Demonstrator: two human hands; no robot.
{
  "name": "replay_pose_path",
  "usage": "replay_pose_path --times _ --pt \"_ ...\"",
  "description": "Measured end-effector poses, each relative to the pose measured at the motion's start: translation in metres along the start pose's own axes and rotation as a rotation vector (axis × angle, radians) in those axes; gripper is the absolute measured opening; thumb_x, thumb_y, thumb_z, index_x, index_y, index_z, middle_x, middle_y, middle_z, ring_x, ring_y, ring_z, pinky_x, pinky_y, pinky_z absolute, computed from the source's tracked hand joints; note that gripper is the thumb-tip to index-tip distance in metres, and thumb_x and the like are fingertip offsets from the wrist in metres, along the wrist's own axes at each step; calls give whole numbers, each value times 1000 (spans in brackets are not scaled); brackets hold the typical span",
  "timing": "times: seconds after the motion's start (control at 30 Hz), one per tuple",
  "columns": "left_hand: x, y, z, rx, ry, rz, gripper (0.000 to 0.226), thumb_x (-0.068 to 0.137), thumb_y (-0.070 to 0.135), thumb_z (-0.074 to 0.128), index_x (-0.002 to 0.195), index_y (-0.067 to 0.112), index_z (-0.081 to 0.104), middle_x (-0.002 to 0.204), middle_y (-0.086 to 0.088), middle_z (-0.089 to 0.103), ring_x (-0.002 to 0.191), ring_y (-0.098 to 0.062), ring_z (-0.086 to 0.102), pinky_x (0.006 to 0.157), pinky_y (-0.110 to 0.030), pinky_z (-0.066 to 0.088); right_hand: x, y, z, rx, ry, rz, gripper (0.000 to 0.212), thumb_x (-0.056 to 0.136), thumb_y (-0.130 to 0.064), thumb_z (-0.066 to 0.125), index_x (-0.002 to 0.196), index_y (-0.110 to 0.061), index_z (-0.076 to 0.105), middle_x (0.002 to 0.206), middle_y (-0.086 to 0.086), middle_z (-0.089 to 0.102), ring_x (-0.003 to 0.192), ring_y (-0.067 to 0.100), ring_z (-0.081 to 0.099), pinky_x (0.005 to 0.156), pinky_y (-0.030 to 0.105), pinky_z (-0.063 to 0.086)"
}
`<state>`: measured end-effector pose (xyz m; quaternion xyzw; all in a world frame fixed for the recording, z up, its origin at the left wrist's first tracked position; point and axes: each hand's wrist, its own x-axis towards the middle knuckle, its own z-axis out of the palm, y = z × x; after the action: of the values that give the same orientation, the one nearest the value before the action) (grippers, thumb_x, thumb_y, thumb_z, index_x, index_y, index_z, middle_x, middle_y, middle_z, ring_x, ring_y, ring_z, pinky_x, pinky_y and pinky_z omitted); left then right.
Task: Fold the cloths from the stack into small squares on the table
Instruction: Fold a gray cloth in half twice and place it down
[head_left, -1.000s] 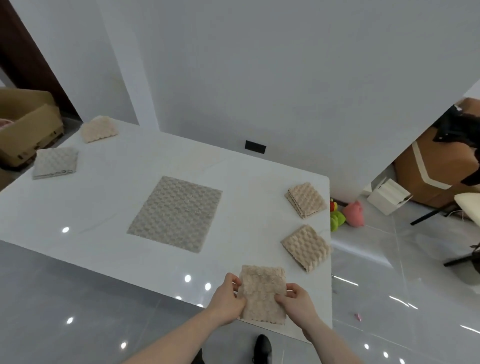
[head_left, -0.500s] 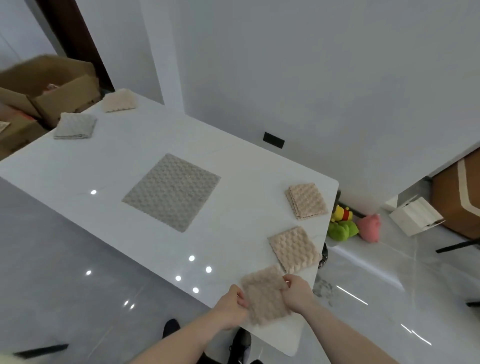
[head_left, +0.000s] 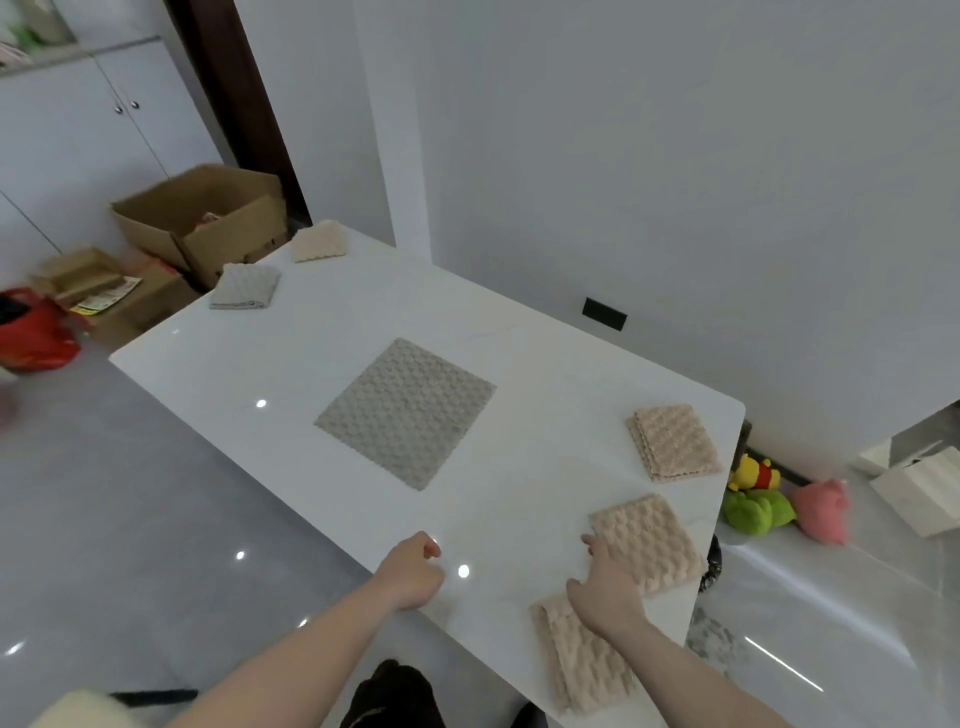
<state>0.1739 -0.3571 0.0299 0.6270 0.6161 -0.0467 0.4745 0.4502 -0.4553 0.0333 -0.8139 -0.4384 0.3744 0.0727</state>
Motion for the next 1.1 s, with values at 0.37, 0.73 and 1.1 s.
replay_pose_path --times 0.37,0.73,1.1 --pt "101 -57 -178 383 65 89 40 90 20 54 130 19 51 153 0 25 130 -21 42 99 -32 47 68 -177 77 -37 -35 -154 68 92 -21 56 156 -23 32 157 -2 32 138 22 42 111 29 39" --pt "193 -101 -267 808 -192 243 68 88 14 46 154 10 34 170 3 -10 155 -27 5 120 -41 30 117 -255 157 -116 -44 71 69 89 -25 55 153 -25 28 145 -1 39 125 27 44 100 38 48" --pt "156 -149 -269 851 -232 408 48 84 15 47 130 12 58 141 -2 50 135 -23 39 107 -33 41 70 -264 215 -151 98 156 22 98 -27 54 119 -26 52 123 -1 50 110 21 48 86 31 49"
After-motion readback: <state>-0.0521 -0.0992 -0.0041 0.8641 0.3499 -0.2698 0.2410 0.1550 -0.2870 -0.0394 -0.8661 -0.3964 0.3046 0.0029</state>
